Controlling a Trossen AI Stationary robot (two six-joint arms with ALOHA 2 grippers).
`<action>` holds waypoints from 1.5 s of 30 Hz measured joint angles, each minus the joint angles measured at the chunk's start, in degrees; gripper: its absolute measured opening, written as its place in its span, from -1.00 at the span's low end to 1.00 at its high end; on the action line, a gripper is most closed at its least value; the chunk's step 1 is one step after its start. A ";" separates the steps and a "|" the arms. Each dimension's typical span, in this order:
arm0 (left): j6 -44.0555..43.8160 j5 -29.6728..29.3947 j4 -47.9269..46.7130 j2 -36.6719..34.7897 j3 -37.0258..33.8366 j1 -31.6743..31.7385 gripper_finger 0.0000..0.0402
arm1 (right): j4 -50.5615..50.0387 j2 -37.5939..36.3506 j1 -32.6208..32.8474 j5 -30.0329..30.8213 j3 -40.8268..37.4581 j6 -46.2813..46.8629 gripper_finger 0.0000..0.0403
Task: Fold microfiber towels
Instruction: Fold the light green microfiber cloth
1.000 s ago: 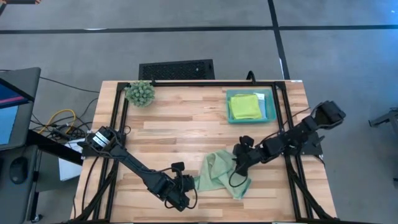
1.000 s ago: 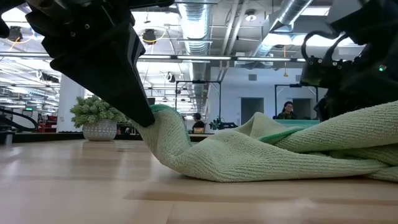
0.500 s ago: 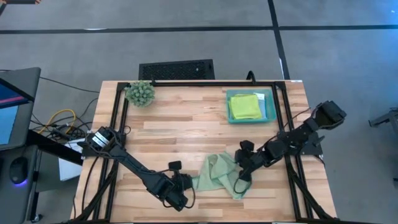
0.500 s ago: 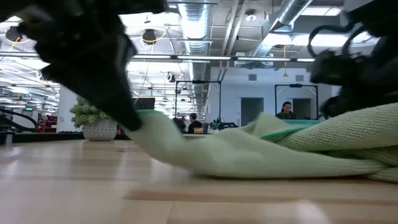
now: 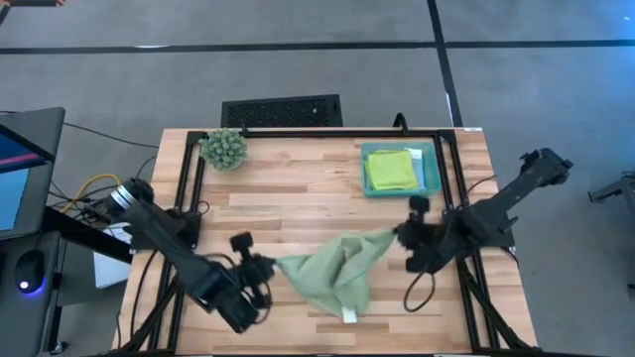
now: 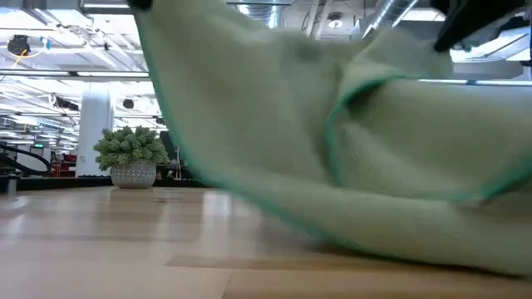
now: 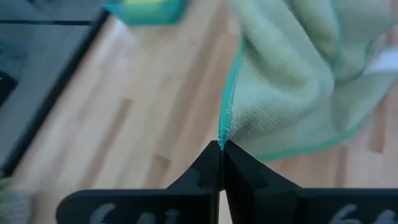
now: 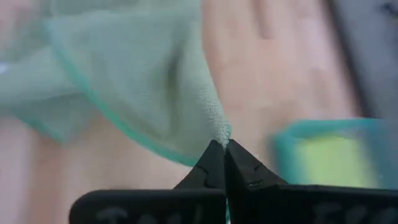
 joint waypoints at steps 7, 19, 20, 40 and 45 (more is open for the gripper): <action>-4.50 -5.70 -11.60 -10.37 0.00 1.76 -1.00 | -19.35 -0.42 -2.40 10.85 10.13 -2.26 -0.95; 19.94 -10.24 -8.07 -21.50 6.22 13.09 -1.00 | -2.55 -0.19 -13.11 26.88 20.15 -38.18 -0.96; 22.09 -10.01 -7.05 -21.54 8.04 12.56 -1.00 | -1.32 -0.19 -12.68 26.61 21.68 -39.91 -0.97; 2.34 16.20 25.06 3.01 -8.55 -13.90 -1.00 | 17.04 25.25 20.90 -10.58 5.81 10.10 -0.97; -2.90 17.31 25.70 9.69 -6.88 -15.88 -1.00 | 16.66 35.82 23.36 -12.03 9.86 18.63 -0.96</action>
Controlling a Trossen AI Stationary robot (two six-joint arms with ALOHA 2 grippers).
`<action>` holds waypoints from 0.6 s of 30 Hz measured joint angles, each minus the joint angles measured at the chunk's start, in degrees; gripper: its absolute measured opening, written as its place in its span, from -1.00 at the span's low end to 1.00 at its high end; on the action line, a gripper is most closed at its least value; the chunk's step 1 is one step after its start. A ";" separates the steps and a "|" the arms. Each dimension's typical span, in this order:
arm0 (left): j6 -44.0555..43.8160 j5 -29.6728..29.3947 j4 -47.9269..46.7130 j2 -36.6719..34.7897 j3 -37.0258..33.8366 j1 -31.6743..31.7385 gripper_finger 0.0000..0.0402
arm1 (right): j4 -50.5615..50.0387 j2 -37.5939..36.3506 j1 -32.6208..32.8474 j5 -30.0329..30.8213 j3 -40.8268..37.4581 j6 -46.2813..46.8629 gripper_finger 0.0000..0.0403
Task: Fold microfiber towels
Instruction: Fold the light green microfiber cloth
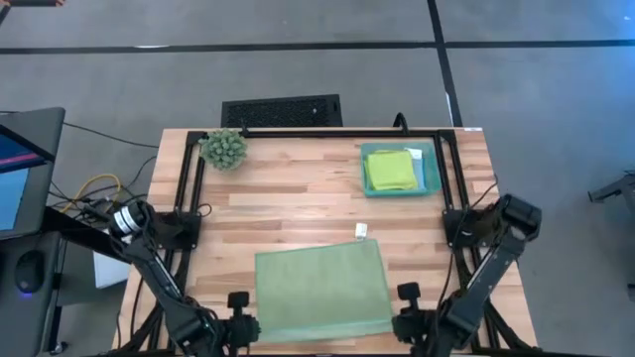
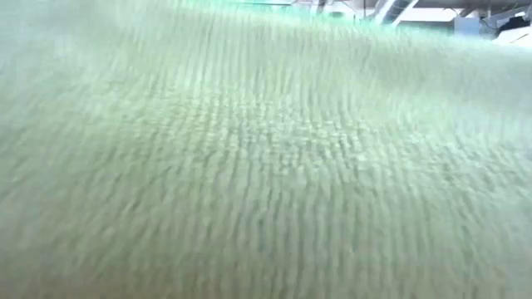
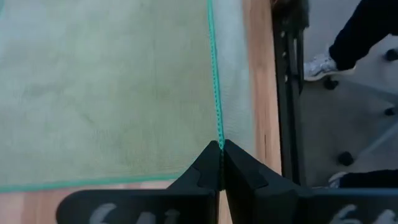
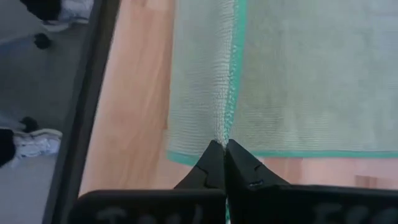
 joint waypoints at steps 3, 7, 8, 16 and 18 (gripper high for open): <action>-2.01 -0.07 -2.83 0.33 0.12 0.09 -1.00 | -2.34 3.43 -0.40 -0.06 2.91 0.51 -0.95; -3.20 -1.99 -9.28 -0.94 0.12 1.68 -1.00 | -10.17 4.11 -2.89 1.74 5.85 0.58 -0.96; -3.96 -3.08 -11.16 -1.39 0.12 2.32 -1.00 | -12.51 3.75 -3.69 2.83 6.10 0.58 -0.97; -10.12 -1.26 -25.26 -1.83 0.12 8.40 -1.00 | -19.28 -0.78 -14.83 7.48 4.06 -6.78 -0.97; -9.48 -1.10 -26.05 -1.66 -0.13 10.25 -1.00 | -19.85 -0.79 -18.32 7.44 3.15 -9.91 -0.97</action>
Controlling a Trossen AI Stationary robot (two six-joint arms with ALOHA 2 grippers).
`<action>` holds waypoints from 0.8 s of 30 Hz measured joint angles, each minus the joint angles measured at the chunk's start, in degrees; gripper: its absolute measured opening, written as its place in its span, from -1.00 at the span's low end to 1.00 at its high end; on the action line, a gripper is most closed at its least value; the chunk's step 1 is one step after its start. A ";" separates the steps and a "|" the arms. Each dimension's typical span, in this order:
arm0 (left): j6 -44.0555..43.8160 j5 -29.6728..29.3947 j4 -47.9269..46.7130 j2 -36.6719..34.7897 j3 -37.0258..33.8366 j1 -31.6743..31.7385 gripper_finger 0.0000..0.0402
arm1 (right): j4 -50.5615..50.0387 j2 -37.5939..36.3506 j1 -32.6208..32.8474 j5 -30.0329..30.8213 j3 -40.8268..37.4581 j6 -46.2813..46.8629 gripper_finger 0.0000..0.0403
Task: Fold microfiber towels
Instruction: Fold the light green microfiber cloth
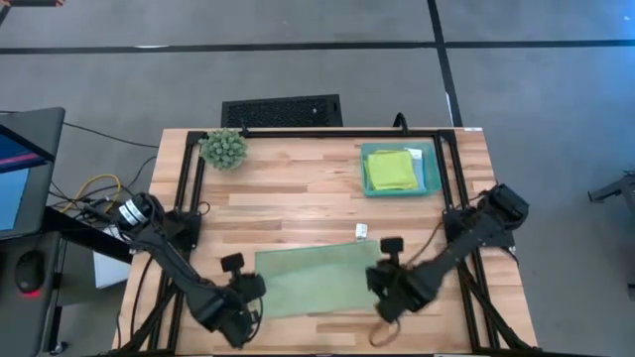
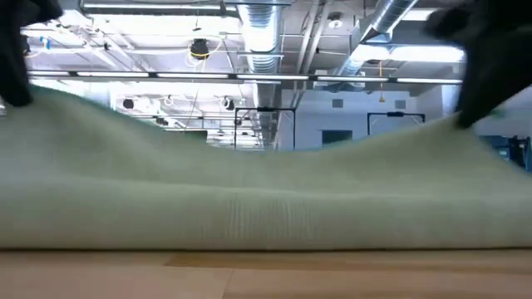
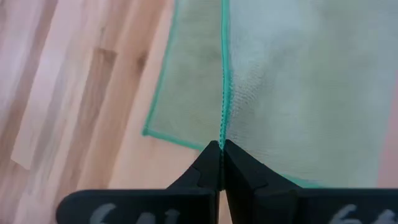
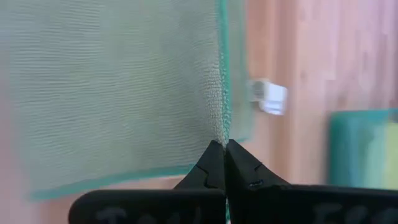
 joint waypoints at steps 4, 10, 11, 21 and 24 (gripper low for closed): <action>2.02 2.38 1.15 0.02 -1.04 4.22 -1.00 | 0.36 0.13 -5.46 -0.19 -1.60 -4.01 -0.96; 5.01 7.96 1.25 0.04 -1.34 7.95 -1.00 | 2.48 0.13 -10.00 -1.43 -3.94 -6.89 -0.96; 5.52 8.90 1.13 0.04 -1.34 8.42 -1.00 | 3.45 0.13 -10.45 -1.84 -4.22 -7.37 -0.96; 8.34 11.41 1.29 0.04 -1.34 11.16 -0.96 | 6.98 0.15 -11.87 -2.14 -6.45 -8.65 -0.93; 8.26 10.74 0.50 0.04 -1.34 11.59 -0.84 | 7.01 0.13 -11.92 -1.45 -6.45 -8.68 -0.84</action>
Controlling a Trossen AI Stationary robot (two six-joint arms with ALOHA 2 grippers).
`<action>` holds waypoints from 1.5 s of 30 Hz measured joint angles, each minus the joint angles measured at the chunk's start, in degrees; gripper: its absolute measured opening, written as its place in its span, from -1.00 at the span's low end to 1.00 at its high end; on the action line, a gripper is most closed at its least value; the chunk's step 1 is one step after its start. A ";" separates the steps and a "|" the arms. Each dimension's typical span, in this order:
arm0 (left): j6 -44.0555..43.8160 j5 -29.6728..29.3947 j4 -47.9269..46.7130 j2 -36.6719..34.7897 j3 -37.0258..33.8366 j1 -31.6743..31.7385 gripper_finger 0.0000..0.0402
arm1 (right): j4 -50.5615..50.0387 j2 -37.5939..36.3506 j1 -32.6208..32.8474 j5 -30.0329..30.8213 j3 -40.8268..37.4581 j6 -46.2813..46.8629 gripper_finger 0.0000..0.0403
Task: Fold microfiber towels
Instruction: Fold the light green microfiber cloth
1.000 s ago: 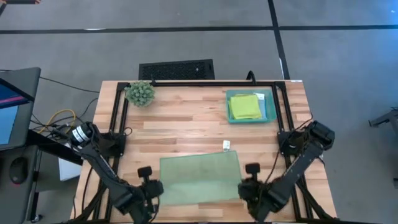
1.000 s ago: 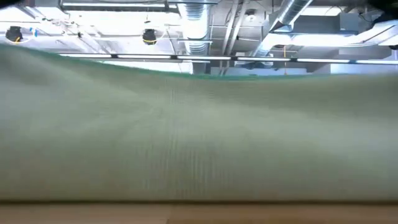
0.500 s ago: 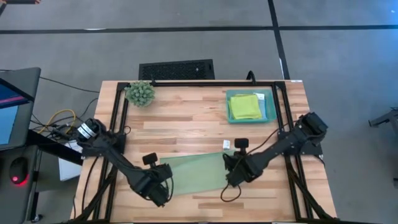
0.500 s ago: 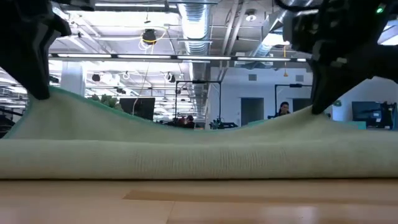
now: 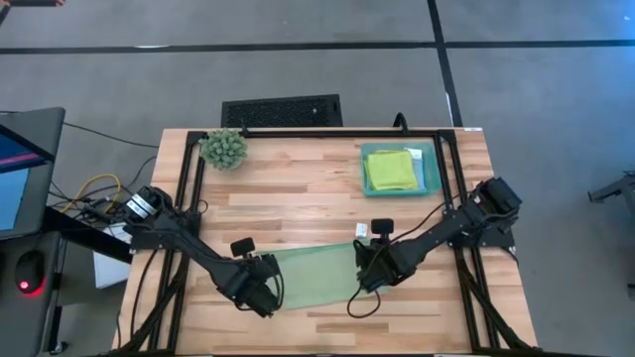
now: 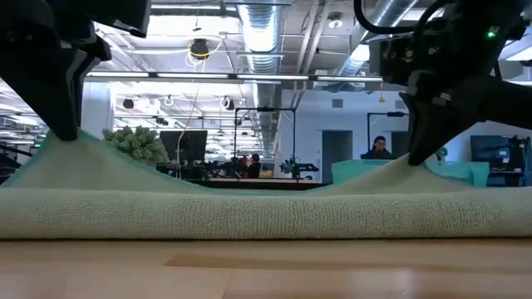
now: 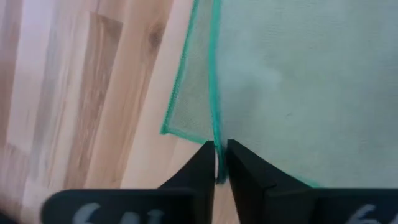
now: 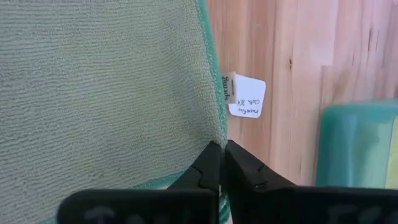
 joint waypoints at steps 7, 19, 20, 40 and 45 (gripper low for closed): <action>-2.55 3.10 -8.79 0.02 0.60 0.89 -0.56 | -1.55 -0.01 -1.34 1.71 0.00 0.09 -0.62; 13.10 -4.07 9.37 0.15 -0.58 1.15 -0.50 | -8.19 -0.22 -2.51 11.56 3.39 3.50 -0.07; 14.90 -3.22 11.73 0.20 -1.32 1.65 -0.53 | -8.18 -0.22 -2.66 10.73 3.39 3.59 -0.02; 25.40 11.64 30.88 -0.10 -13.92 14.25 -1.00 | 21.16 0.20 10.71 1.63 -5.75 18.93 -0.93; 19.23 13.69 30.56 -0.13 -13.58 11.39 -1.00 | 24.88 0.22 8.11 0.94 -12.63 19.91 -0.95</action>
